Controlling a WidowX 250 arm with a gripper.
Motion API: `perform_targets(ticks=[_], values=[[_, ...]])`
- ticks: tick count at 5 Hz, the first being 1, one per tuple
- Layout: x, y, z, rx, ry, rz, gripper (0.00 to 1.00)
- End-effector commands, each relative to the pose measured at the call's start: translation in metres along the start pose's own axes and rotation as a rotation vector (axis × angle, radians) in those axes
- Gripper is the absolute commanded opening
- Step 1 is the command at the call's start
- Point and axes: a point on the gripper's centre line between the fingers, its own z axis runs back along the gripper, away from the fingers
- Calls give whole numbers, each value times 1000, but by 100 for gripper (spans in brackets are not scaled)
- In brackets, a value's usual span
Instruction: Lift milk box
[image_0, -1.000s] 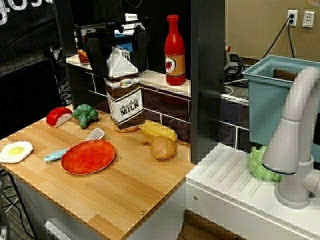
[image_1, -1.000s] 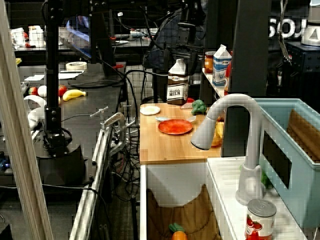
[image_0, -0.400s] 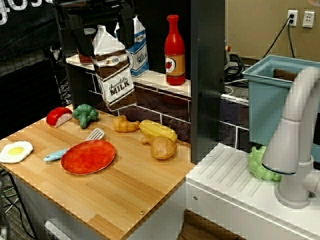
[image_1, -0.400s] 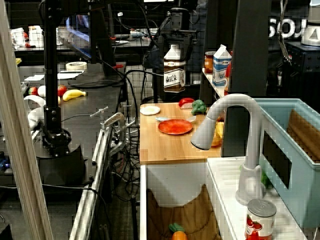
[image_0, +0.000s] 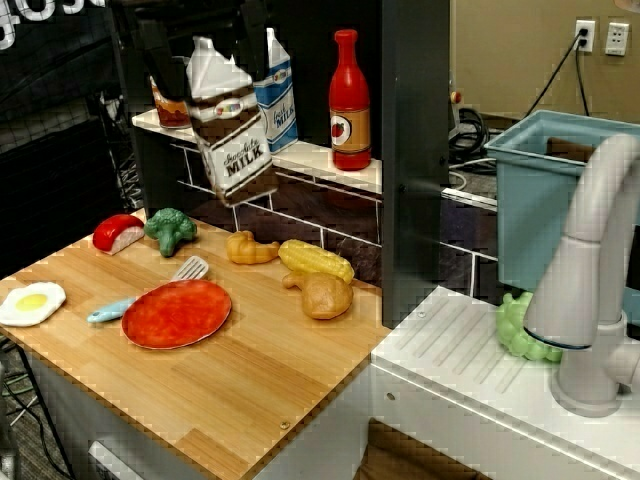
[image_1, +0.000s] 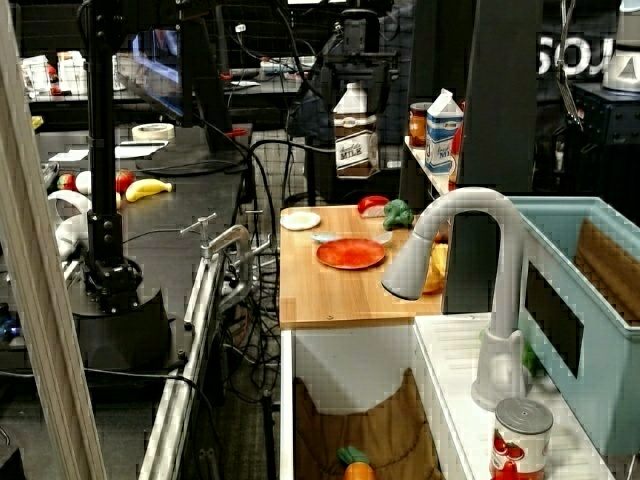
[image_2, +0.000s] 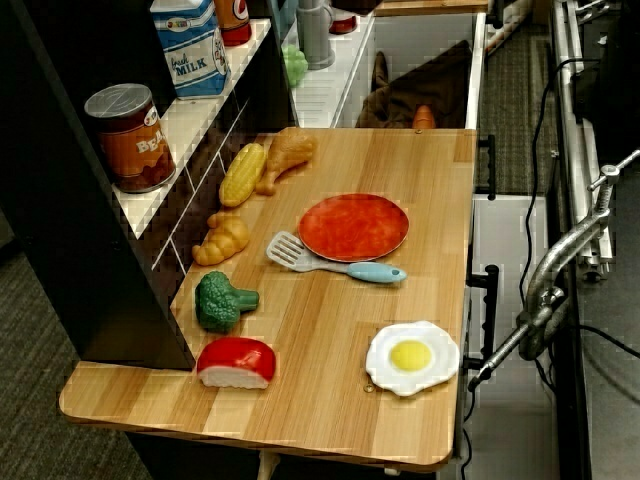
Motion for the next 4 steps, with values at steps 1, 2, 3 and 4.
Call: perform_targets(ticks=[1,2,3,4], values=[[62,-26,29,-201,-22,285,0],[73,-30,33,-299,-34,336,0],[77,-31,29,-283,-31,344,0],[70,-28,29,-281,-11,315,0]])
